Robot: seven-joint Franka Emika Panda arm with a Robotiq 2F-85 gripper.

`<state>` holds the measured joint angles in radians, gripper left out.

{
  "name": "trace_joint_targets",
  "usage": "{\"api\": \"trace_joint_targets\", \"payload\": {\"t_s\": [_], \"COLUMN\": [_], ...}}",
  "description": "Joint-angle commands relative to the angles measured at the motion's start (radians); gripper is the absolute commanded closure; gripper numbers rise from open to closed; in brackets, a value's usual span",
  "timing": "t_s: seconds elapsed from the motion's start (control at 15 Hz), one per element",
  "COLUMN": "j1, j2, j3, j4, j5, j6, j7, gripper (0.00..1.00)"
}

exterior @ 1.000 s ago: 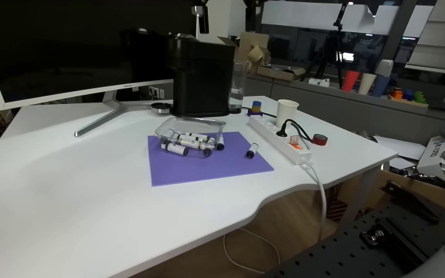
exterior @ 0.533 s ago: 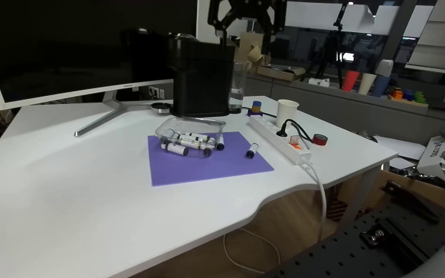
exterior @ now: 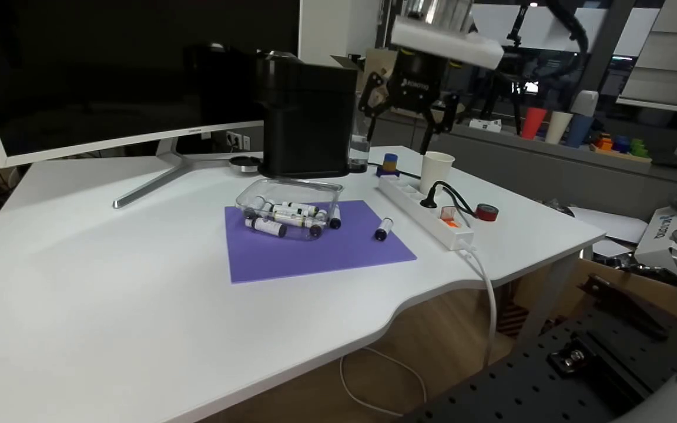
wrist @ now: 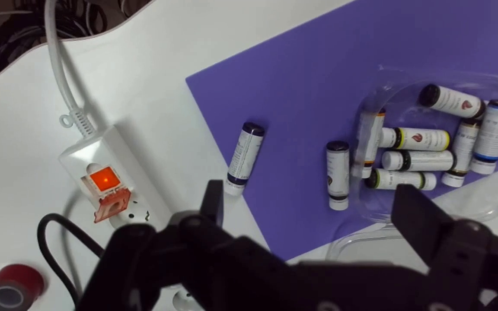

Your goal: Put the bottle on the right inside the clear container

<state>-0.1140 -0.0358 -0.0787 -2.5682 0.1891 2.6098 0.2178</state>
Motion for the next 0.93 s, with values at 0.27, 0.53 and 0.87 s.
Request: {"api": "trace_joint_targets", "payload": {"t_s": [0.27, 0.53, 0.87], "j1": [0.006, -0.005, -0.033], "j2": [0.148, 0.194, 0.301], "j3": [-0.009, -0.002, -0.012], "j4": [0.007, 0.034, 0.079], "j5": [0.068, 0.118, 0.162], "j6": [0.137, 0.116, 0.103], "j7": [0.0, -0.019, -0.015], "gripper": [0.0, 0.0, 0.0]}}
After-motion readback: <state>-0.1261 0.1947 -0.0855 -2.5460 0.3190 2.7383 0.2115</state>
